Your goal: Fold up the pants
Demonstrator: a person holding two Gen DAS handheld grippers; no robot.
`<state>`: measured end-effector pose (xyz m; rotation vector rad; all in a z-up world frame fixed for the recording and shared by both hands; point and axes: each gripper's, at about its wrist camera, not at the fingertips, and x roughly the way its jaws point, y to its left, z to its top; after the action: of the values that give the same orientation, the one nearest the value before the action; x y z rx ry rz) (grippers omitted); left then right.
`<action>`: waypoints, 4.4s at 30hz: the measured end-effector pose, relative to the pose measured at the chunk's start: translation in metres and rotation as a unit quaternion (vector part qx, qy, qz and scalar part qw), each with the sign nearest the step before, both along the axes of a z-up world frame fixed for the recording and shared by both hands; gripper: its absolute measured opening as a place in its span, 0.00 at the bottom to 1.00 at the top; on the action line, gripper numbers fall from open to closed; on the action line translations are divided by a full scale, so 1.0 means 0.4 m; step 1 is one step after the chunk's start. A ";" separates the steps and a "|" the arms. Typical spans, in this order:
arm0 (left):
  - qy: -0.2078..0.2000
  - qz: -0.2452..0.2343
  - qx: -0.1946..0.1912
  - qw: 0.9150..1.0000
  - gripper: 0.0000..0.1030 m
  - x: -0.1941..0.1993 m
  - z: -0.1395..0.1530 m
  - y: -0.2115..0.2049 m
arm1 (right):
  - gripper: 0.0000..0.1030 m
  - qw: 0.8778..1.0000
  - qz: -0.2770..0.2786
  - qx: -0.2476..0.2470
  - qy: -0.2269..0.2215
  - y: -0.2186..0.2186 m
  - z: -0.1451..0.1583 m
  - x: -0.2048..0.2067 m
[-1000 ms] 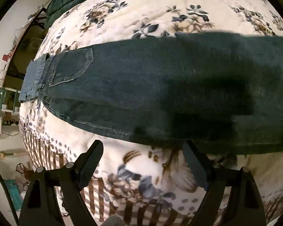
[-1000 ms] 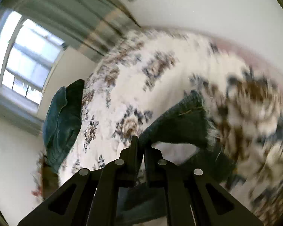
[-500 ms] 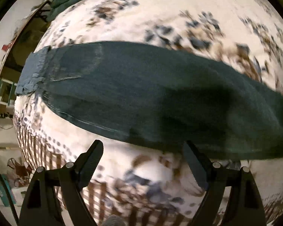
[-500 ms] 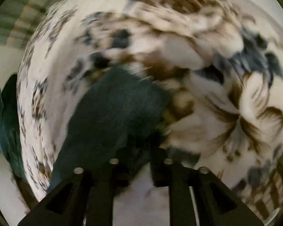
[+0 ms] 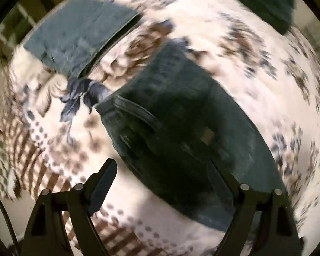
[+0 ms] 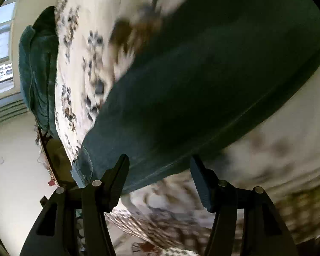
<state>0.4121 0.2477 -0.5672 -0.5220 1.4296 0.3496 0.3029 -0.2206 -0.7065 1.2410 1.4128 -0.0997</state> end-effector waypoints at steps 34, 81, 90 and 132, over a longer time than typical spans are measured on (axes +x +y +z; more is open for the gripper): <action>0.000 -0.037 -0.006 0.999 0.26 -0.037 -0.058 0.144 | 0.12 0.996 0.022 -0.072 0.047 0.223 -0.064 -0.050; -0.011 -0.045 0.008 0.999 0.94 0.201 -0.063 0.122 | 0.51 0.913 0.406 -0.027 -0.026 0.350 -0.003 0.631; -0.034 -0.144 -0.001 0.989 0.17 0.243 -0.069 0.064 | 0.35 0.892 0.451 -0.022 -0.018 0.480 -0.048 0.645; 0.109 0.064 -0.193 0.973 0.91 0.229 -0.150 -0.133 | 0.03 0.832 0.501 -0.069 -0.229 0.470 0.165 0.368</action>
<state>0.5035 0.1943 -0.6273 -0.9178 1.6928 0.2365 0.4503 -0.0325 -0.6407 0.2434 1.4182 0.7606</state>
